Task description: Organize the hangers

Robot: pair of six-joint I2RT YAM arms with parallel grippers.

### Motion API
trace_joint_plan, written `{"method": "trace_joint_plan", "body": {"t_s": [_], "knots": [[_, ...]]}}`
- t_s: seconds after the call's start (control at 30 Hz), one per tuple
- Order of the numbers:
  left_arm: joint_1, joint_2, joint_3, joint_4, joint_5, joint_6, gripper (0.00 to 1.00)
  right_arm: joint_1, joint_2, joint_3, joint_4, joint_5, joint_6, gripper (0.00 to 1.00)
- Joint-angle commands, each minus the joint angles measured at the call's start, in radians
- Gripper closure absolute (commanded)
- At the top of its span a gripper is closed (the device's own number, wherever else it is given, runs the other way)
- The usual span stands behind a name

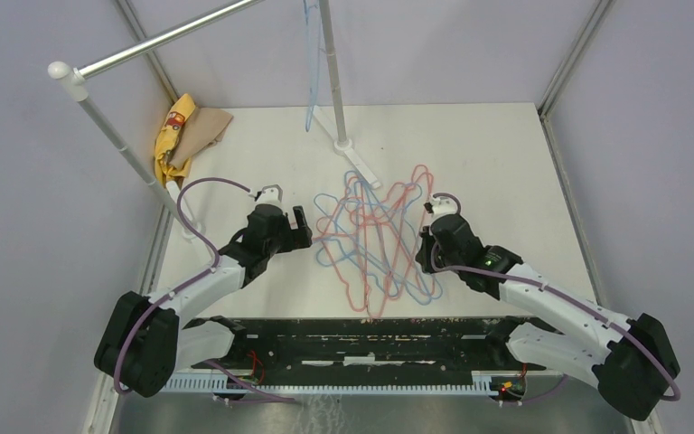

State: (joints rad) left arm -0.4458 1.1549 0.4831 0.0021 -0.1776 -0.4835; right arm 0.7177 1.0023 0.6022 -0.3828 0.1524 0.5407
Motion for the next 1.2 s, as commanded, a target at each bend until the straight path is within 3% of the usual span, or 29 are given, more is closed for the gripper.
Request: {"method": "trace_joint_plan", "body": {"t_s": [0.0, 0.2, 0.5, 0.87, 1.0, 1.17], "knots": [[-0.004, -0.027, 0.005, 0.033, -0.001, -0.064, 0.01, 0.009, -0.051, 0.063, -0.028, -0.007, -0.048, 0.99], [-0.003, -0.058, 0.020, 0.011, 0.007, -0.069, 0.01, 0.091, -0.006, 0.179, -0.116, 0.071, -0.158, 0.99], [-0.005, -0.075, 0.035, -0.002, 0.003, -0.073, 0.01, 0.247, 0.116, 0.306, -0.067, 0.147, -0.195, 0.99], [-0.004, -0.021, 0.027, 0.022, -0.020, -0.061, 0.01, 0.343, 0.064, 0.344, 0.038, -0.093, -0.210, 0.99], [-0.005, -0.039, 0.033, 0.007, 0.011, -0.070, 0.01, 0.356, 0.058, 0.324, 0.040, -0.019, -0.216, 0.99], [-0.005, -0.189, 0.052, -0.053, 0.058, -0.089, 0.01, 0.396, 0.106, 0.327, 0.037, 0.104, -0.246, 0.99]]}}
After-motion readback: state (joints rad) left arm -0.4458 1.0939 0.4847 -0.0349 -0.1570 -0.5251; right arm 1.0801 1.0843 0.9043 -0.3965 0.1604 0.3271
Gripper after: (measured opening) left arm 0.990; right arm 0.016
